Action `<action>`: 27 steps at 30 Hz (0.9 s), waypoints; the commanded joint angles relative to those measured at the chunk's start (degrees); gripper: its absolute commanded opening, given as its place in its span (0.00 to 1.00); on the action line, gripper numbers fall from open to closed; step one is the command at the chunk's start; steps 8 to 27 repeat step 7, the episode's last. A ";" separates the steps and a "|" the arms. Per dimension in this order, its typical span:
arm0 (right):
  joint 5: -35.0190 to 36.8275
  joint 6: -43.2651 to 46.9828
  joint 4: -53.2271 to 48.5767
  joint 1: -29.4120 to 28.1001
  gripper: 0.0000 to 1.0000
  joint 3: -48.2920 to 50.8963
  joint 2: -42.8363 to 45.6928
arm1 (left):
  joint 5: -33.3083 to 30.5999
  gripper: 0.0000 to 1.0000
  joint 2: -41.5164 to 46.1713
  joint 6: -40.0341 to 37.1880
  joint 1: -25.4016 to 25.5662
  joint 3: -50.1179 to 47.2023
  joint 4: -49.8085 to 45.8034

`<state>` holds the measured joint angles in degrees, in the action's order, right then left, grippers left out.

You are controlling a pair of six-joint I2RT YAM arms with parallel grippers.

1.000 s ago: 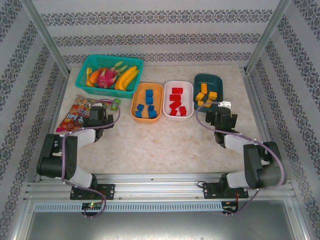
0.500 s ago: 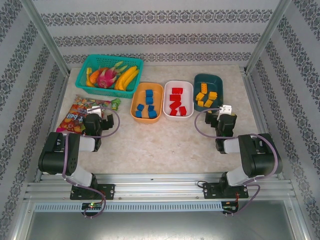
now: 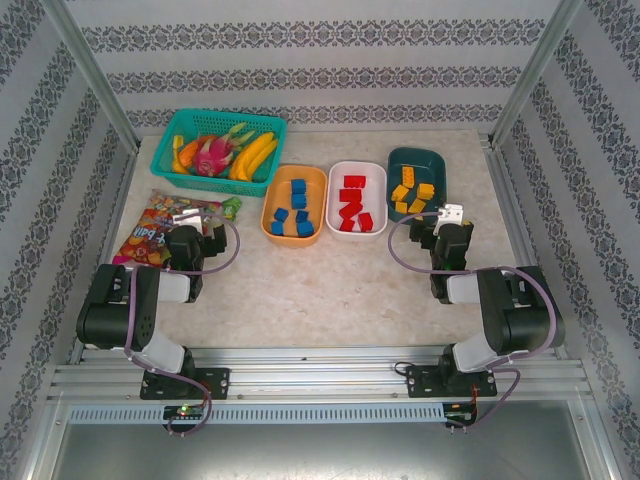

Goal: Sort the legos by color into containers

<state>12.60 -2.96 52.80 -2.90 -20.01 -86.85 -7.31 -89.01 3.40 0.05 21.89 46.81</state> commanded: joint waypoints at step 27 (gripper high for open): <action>-1.51 0.44 0.87 0.08 0.98 -0.91 0.28 | -0.42 1.00 -0.41 -0.89 0.74 0.63 2.80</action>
